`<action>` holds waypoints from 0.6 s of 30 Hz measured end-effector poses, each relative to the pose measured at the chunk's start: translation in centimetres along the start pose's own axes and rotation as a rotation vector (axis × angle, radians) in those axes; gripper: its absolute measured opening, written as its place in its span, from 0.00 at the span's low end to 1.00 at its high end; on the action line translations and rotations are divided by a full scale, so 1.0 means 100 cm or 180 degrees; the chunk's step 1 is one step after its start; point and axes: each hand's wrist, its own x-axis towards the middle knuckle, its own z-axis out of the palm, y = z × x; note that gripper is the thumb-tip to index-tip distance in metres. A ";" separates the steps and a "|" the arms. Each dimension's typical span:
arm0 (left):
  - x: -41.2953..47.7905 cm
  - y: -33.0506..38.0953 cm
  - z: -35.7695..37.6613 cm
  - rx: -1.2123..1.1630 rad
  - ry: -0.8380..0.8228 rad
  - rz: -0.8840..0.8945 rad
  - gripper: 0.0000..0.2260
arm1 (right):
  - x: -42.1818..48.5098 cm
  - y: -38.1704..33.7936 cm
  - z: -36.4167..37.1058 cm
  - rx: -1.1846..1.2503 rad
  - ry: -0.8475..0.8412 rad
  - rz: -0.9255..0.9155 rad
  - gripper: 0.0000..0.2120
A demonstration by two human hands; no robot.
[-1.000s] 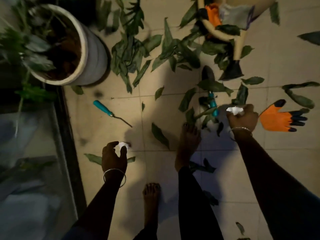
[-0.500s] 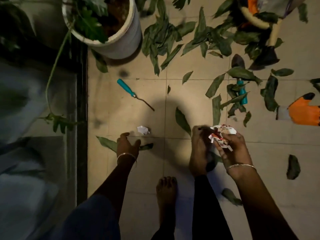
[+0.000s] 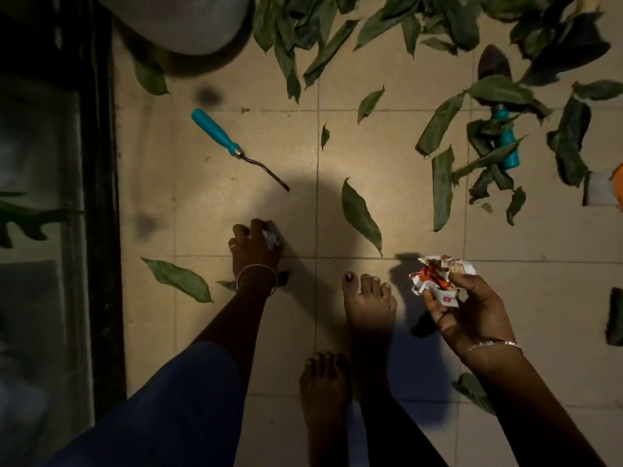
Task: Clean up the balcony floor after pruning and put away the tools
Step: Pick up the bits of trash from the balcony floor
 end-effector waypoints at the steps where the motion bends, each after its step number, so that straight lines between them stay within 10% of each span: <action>1: 0.003 0.001 0.003 0.0023 0.0061 0.0034 0.21 | 0.005 0.001 0.001 0.0020 0.0002 0.0008 0.10; 6: -0.004 0.010 0.001 -0.0175 -0.0230 0.0028 0.13 | 0.007 -0.005 0.015 0.0181 -0.0027 -0.0009 0.10; 18: -0.166 0.114 -0.183 -0.4431 -0.0834 -0.1567 0.06 | -0.180 -0.079 0.095 0.0414 -0.0728 0.0238 0.16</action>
